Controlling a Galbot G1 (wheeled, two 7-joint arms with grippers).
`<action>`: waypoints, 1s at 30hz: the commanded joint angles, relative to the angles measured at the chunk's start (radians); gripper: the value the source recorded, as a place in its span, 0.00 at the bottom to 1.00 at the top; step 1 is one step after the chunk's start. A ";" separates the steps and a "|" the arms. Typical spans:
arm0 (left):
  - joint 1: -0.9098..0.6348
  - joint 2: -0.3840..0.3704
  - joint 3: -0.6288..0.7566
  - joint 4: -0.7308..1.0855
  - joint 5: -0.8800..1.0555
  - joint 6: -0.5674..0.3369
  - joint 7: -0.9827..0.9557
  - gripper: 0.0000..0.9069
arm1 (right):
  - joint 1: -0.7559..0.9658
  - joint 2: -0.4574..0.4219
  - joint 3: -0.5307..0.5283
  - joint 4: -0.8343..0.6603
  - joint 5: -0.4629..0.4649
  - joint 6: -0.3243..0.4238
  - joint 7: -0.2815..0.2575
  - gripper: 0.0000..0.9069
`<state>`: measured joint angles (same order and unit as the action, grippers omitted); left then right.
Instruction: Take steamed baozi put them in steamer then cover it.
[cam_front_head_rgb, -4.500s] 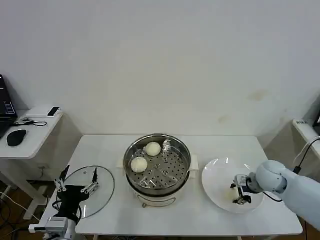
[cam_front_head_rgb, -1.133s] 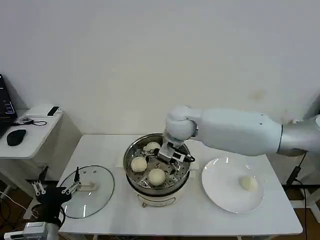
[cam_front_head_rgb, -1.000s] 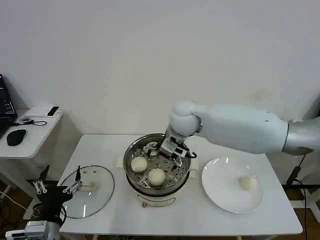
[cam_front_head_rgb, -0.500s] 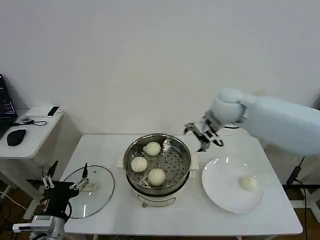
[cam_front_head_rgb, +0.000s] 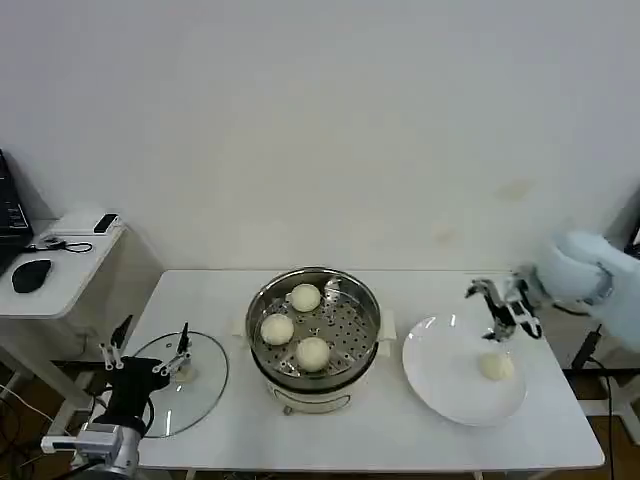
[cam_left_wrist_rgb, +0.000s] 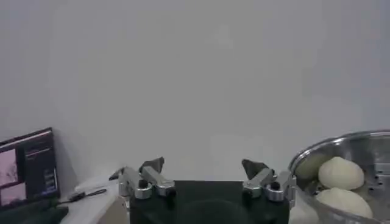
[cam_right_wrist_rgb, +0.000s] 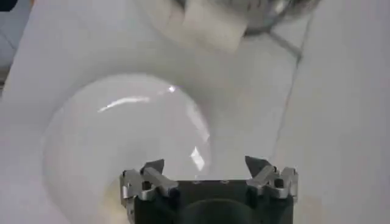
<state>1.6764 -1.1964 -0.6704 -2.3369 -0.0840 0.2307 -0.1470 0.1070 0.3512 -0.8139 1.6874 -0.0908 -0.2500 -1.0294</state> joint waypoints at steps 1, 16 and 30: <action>-0.003 0.008 0.013 0.016 0.004 -0.002 0.001 1.00 | -0.680 -0.073 0.624 -0.099 -0.218 -0.003 0.009 1.00; 0.016 -0.007 0.004 0.016 0.022 0.001 0.001 1.00 | -0.574 0.074 0.472 -0.209 -0.208 -0.035 -0.023 1.00; 0.021 -0.017 0.000 0.026 0.026 -0.003 0.001 1.00 | -0.546 0.160 0.452 -0.329 -0.227 -0.017 -0.009 1.00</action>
<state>1.6969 -1.2146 -0.6693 -2.3132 -0.0579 0.2285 -0.1469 -0.4250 0.4478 -0.3694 1.4520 -0.2962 -0.2755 -1.0414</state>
